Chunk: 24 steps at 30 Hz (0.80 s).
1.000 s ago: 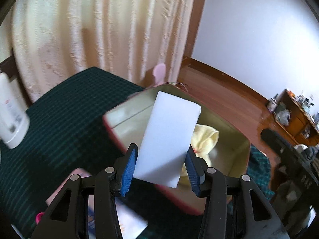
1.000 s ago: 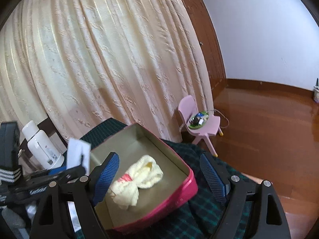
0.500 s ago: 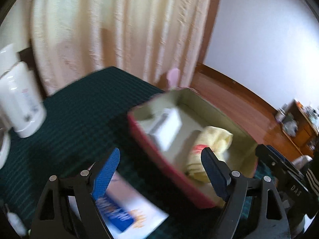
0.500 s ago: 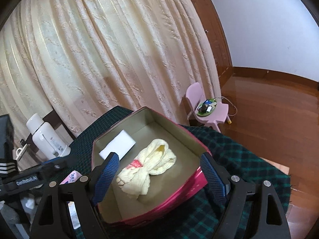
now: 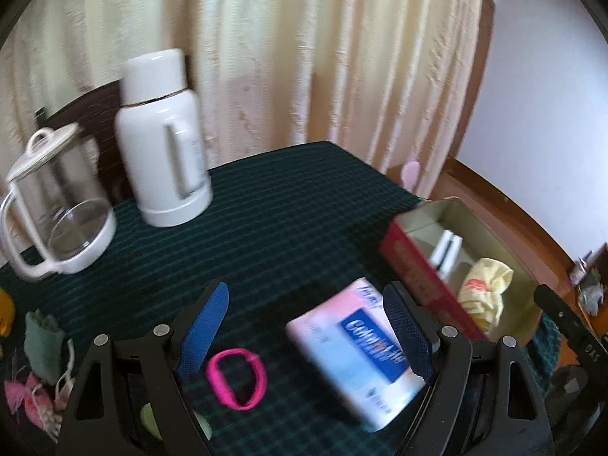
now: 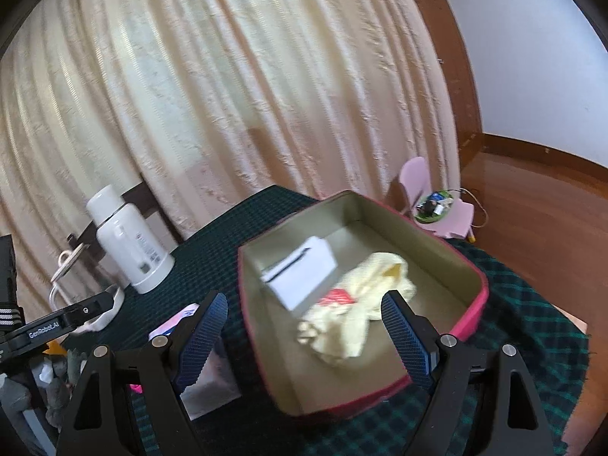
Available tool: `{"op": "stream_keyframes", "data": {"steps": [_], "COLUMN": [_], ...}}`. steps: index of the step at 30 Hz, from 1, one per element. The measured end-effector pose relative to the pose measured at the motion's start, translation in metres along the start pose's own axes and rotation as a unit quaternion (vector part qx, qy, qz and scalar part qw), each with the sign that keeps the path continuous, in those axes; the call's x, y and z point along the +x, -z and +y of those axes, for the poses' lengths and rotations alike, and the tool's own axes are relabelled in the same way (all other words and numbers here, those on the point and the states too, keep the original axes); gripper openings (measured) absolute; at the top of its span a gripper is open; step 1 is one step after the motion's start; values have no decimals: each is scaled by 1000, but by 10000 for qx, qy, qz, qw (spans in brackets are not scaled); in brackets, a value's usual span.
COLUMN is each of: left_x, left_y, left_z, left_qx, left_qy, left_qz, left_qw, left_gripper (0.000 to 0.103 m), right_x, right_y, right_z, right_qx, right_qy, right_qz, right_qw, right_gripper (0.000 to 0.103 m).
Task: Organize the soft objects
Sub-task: 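Move both grippers back over the table toward the remaining items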
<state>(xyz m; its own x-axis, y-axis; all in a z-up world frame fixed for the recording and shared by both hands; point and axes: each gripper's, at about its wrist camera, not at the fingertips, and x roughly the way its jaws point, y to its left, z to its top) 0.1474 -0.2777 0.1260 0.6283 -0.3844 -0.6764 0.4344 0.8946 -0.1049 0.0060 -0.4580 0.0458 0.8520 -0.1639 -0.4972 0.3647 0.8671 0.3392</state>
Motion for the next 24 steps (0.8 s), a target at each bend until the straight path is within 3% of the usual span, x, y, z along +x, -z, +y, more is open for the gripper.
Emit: {"op": "stream_keyframes", "data": {"steps": [14,24], "left_x": [-45,-77], "left_y": [44,78], "left_z": [83,123], "left_qx": [-737,-907], "left_qy": [-583,-1272], "left_qz": [-132,-256], "left_qw": [9955,9874], "left_gripper": [84,84], "right_x": [25,54], "right_y": [-6,26], "right_z": [92,170], "right_qx": [-891,-1494], "right_qy": [-787,-1653], "right_qz": [366,1124], "right_qw": [9922,9684], "right_gripper": [88,87]}}
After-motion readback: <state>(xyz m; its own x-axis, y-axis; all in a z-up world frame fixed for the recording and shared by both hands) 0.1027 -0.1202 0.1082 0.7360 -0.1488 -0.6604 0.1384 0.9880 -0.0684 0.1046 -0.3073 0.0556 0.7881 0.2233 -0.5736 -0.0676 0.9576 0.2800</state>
